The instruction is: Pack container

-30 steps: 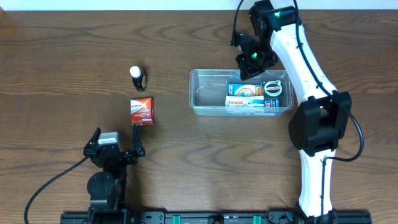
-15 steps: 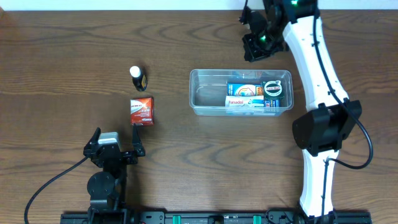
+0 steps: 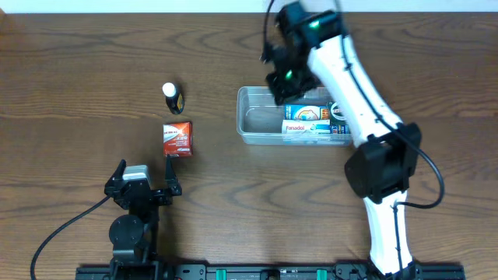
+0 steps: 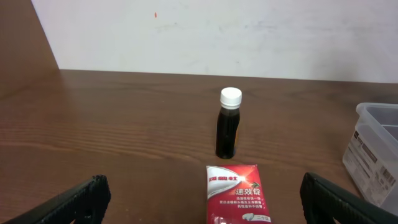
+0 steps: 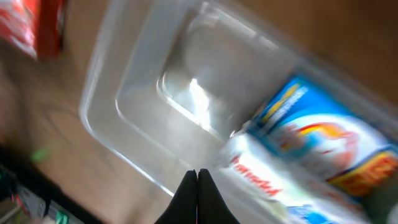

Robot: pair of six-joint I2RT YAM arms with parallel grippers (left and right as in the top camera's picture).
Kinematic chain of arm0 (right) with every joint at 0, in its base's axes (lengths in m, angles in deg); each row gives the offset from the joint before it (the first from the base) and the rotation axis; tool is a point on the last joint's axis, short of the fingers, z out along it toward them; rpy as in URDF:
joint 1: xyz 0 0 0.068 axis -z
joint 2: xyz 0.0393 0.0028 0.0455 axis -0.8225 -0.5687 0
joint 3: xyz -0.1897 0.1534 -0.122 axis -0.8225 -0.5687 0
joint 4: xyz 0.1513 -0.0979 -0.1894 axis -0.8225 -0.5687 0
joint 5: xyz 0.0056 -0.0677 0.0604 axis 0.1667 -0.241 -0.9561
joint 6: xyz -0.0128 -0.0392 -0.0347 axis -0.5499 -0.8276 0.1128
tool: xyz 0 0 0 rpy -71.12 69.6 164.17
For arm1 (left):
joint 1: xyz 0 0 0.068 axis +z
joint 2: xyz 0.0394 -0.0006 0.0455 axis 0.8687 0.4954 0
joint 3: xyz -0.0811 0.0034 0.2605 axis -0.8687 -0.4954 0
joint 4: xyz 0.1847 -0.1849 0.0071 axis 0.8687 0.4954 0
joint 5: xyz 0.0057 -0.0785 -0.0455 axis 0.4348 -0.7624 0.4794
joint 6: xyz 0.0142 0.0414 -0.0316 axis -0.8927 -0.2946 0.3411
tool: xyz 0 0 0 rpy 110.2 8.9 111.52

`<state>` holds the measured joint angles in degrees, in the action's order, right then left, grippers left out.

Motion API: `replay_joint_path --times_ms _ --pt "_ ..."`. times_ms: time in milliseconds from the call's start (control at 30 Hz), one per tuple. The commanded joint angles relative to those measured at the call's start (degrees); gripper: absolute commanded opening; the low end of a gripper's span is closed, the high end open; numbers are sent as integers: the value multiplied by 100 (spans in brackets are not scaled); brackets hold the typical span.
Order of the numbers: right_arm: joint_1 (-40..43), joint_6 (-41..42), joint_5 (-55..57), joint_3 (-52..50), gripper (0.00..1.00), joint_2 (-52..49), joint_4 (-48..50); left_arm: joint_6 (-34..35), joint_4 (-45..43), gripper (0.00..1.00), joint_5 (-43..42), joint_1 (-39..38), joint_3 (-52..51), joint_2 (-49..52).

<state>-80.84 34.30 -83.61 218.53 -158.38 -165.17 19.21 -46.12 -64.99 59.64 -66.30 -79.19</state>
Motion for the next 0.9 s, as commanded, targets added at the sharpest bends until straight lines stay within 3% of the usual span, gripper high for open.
replay_joint_path --times_ms 0,500,867 --pt "-136 295 146 -413 1 42 136 -83 85 98 111 -2 -190 7" --pt "-225 466 223 -1574 1 42 629 -83 85 98 109 -2 -190 7" --pt "-221 468 1499 -1589 1 44 553 -81 85 98 109 -2 -190 4"
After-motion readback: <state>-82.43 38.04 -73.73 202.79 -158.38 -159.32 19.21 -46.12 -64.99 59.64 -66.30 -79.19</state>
